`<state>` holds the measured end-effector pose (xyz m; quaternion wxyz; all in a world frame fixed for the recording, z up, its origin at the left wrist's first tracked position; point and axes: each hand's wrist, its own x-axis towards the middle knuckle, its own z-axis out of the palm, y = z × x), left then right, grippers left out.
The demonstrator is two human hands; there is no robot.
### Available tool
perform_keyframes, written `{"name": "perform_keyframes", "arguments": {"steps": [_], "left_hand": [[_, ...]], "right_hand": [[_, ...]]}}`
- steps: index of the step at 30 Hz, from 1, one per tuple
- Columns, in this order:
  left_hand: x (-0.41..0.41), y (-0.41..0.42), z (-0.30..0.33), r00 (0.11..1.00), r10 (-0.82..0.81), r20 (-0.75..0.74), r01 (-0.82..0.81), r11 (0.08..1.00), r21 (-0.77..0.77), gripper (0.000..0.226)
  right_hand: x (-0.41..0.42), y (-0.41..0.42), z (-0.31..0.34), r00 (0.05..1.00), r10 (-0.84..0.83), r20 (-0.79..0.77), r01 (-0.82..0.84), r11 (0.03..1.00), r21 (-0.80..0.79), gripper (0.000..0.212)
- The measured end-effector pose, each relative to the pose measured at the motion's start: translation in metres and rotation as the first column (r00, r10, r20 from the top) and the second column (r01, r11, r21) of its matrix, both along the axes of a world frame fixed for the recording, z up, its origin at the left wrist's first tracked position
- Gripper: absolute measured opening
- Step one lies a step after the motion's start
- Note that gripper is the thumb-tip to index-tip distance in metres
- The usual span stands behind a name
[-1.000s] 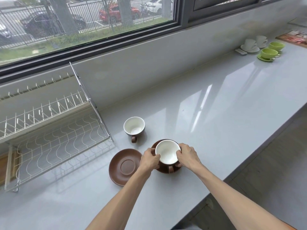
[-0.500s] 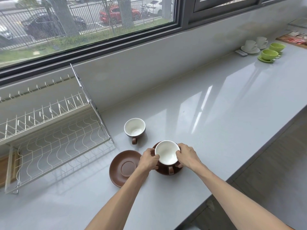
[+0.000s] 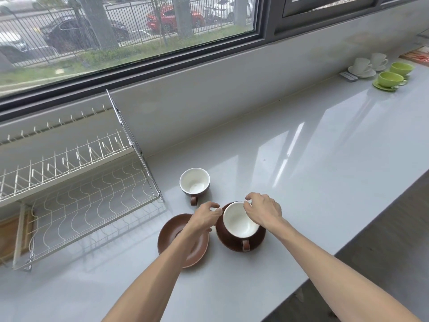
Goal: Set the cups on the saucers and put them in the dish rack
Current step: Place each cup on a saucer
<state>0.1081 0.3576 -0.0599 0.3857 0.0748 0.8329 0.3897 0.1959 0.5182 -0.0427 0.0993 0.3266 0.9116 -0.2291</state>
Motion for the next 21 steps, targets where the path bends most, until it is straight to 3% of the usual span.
{"name": "perform_keyframes", "arguments": {"steps": [3,9,15,21], "left_hand": [[-0.015,-0.009,0.003,1.0,0.017,-0.02,-0.017,1.0,0.007,0.04],[-0.052,-0.032,0.011,0.991,0.082,-0.107,-0.09,0.993,-0.075,0.014],[-0.083,-0.047,0.008,0.959,0.245,-0.143,-0.26,0.961,-0.096,0.028],[-0.099,-0.044,-0.002,0.918,0.377,-0.121,-0.381,0.924,-0.012,0.046]], "right_hand": [[-0.018,-0.005,0.0,0.999,0.023,-0.022,-0.023,1.0,-0.016,0.044],[-0.062,-0.02,-0.002,0.995,0.063,-0.071,-0.069,0.994,-0.087,0.045],[-0.1,-0.033,-0.011,0.992,0.091,-0.09,-0.103,0.985,-0.14,0.047],[-0.129,-0.04,-0.021,0.992,0.064,-0.107,-0.086,0.971,-0.223,0.05]]}}
